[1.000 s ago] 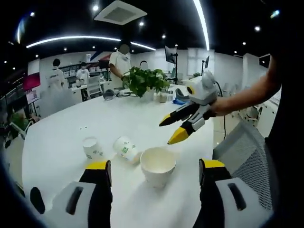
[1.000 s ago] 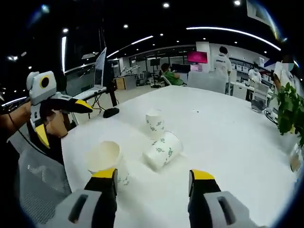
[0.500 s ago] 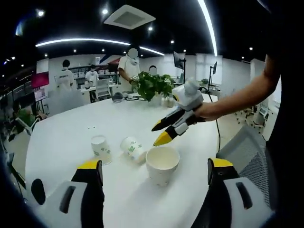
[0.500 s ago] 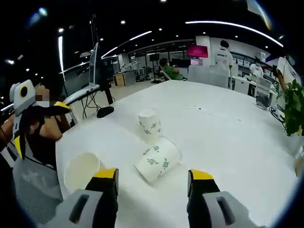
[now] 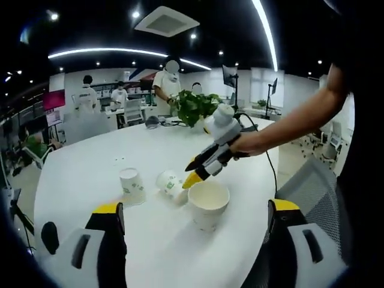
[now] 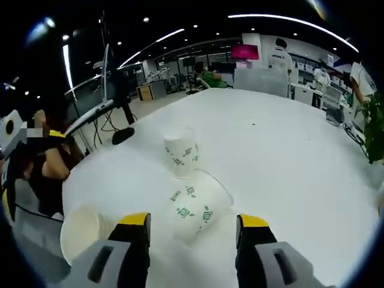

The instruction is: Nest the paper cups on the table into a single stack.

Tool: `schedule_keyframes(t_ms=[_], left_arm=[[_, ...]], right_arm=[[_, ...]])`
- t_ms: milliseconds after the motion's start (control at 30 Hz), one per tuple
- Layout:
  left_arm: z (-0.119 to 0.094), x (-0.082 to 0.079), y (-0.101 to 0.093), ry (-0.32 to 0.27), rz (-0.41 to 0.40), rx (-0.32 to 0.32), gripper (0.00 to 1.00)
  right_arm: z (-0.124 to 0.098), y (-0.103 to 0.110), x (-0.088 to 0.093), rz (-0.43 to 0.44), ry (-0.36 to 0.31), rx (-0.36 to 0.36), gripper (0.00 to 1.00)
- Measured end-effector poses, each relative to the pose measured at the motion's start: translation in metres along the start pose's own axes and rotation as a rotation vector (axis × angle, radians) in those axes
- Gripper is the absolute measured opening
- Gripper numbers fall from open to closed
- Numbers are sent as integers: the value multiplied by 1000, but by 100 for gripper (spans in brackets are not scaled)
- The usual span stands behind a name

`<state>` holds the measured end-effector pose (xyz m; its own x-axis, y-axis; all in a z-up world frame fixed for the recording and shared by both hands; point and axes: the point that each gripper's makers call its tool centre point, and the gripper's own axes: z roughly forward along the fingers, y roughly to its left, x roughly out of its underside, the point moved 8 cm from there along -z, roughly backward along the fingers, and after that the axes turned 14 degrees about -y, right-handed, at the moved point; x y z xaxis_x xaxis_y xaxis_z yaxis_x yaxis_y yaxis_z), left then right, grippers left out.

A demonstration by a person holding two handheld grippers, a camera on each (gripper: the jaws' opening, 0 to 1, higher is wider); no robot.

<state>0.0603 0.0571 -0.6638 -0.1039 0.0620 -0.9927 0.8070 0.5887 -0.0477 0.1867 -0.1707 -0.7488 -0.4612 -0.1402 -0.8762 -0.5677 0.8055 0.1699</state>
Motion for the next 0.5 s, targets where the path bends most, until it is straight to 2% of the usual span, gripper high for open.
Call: schedule_keyframes(t_ms=[167,500], left_arm=[[0,1,2,1,1,-3,99],[1,2,6,0,4,1,98]], right_arm=[[3,-4,4,40,32,28,58],[25,2,8,91,25,32,59]])
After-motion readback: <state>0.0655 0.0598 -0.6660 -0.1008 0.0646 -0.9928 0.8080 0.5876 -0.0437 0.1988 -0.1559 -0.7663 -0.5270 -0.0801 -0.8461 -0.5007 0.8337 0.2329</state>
